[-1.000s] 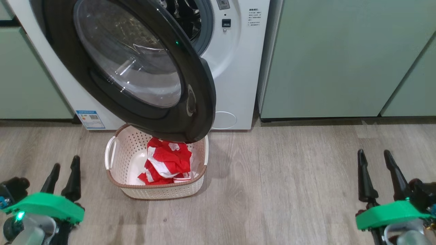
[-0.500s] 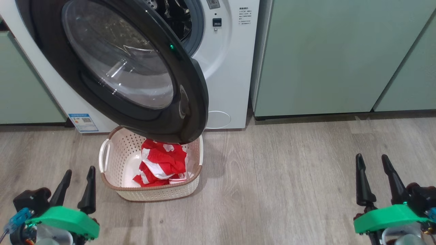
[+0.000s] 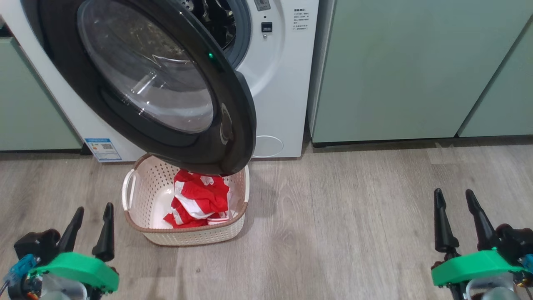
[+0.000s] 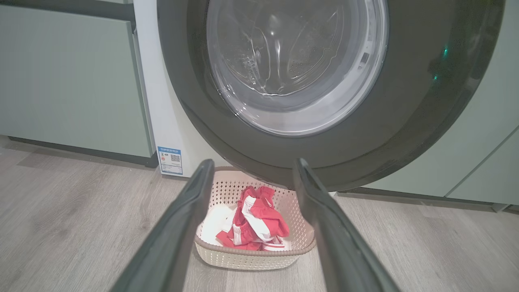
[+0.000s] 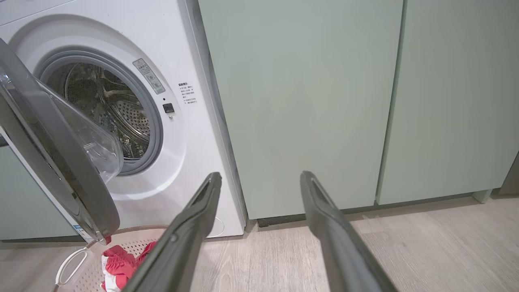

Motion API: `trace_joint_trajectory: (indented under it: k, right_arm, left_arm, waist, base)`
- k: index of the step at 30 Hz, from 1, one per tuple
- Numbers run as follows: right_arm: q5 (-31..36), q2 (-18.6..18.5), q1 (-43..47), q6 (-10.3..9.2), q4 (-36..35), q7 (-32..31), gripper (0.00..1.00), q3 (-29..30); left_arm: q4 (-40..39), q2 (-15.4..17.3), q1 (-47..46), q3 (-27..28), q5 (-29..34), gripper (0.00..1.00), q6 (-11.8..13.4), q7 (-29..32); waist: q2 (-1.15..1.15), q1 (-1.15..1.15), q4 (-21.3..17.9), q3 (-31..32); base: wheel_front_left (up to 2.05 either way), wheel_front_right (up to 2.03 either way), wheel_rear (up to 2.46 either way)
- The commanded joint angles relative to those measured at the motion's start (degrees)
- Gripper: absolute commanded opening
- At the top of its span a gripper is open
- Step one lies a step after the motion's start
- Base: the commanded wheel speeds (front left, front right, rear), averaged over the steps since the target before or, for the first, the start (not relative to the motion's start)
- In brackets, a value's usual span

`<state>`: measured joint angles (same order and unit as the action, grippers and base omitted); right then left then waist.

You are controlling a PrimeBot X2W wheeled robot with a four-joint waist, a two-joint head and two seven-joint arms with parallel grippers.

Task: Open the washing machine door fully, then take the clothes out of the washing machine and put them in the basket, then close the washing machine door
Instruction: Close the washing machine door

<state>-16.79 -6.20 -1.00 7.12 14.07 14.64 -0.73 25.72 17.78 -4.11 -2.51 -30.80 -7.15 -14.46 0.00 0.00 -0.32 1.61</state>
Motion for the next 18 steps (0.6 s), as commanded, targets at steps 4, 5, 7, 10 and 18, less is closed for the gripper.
trace_joint_trajectory:
  k: [4, 5, 7, 10, 18]
  right_arm:
    - [-0.42, -1.24, -1.46, 0.36, -1.57, 0.36, 1.0, -1.56]
    - [-0.47, -1.34, -1.52, 0.36, -1.57, 0.36, 1.0, -1.68]
    - [-0.96, -1.49, -1.65, 0.36, -1.43, 0.36, 1.0, -2.19]
    - [-2.07, -1.67, -2.33, 0.36, -1.68, 0.36, 0.16, -2.19]
    - [-5.05, -3.71, -7.22, 0.36, -5.9, 0.36, 0.0, -1.62]
  left_arm:
    - [-1.46, 1.63, -2.66, 2.54, 0.37, 1.0, -0.34, -0.53]
    - [-1.42, 1.64, -2.65, 2.57, 0.38, 1.0, -0.34, -0.53]
    - [-1.35, 1.63, -2.65, 2.56, 0.46, 1.0, -0.34, -0.53]
    - [-1.04, 1.55, -2.64, 2.83, 0.56, 1.0, -0.34, -0.53]
    - [0.22, -0.07, -2.9, 2.93, 0.94, 1.0, -0.34, -0.53]
  waist:
    - [0.0, 0.0, 0.34, 0.09]
    - [0.0, 0.0, 0.43, 0.12]
    - [0.0, 0.0, 0.68, 0.1]
    - [0.0, 0.0, 1.1, 0.0]
    - [0.0, 0.0, 4.3, -0.98]
  base:
    - [0.0, 0.0, 0.0]
    - [0.0, 0.0, 0.0]
    - [0.0, 0.0, 0.0]
    - [0.0, 0.0, 0.0]
    - [0.0, 0.0, 0.0]
